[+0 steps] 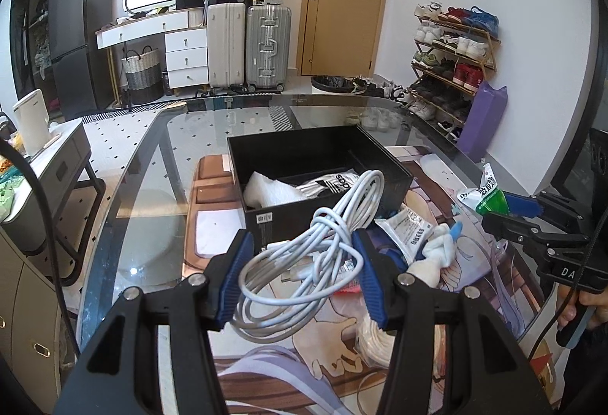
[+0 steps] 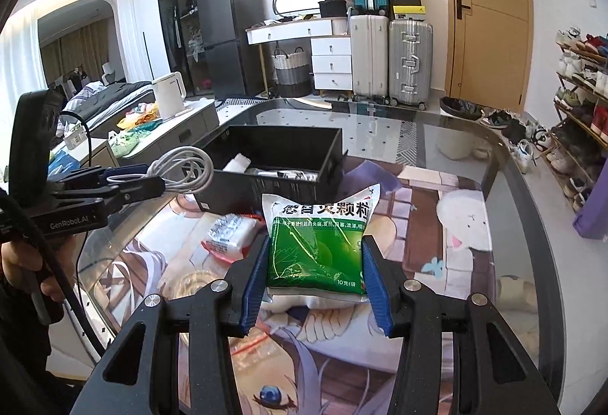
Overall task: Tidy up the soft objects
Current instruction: 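Lift the cable coil and green packet over the black box with both tools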
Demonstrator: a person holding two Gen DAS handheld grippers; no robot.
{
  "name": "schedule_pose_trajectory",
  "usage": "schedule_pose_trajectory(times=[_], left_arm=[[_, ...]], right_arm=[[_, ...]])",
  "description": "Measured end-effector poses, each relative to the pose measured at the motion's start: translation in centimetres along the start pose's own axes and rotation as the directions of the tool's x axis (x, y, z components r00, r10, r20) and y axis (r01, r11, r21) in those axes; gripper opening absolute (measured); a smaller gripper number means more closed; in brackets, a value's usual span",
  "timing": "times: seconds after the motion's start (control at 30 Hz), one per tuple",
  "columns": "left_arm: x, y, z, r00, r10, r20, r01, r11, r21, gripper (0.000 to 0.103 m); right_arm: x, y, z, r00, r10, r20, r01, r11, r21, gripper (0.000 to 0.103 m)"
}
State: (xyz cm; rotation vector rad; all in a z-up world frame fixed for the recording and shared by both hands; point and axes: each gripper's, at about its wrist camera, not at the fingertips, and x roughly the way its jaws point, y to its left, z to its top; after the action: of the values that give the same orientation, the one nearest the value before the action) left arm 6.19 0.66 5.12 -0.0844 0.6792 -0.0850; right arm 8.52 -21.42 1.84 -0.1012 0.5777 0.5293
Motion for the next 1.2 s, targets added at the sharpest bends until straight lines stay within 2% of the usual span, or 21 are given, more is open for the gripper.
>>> schedule_pose_trajectory(times=[0.63,1.2], left_arm=[[0.7,0.7,2.3,0.999,0.031,0.035,-0.032,0.999,0.008,0.053],[1.9,0.9,4.1,0.997,0.052,0.055,-0.053,0.999,0.011,0.053]], right_arm=[[1.0,1.5,3.6,0.999,0.022,0.027,-0.02,0.998,-0.065,0.047],[1.9,1.0,6.5,0.998,0.031,0.054,-0.028,0.997,-0.065,0.047]])
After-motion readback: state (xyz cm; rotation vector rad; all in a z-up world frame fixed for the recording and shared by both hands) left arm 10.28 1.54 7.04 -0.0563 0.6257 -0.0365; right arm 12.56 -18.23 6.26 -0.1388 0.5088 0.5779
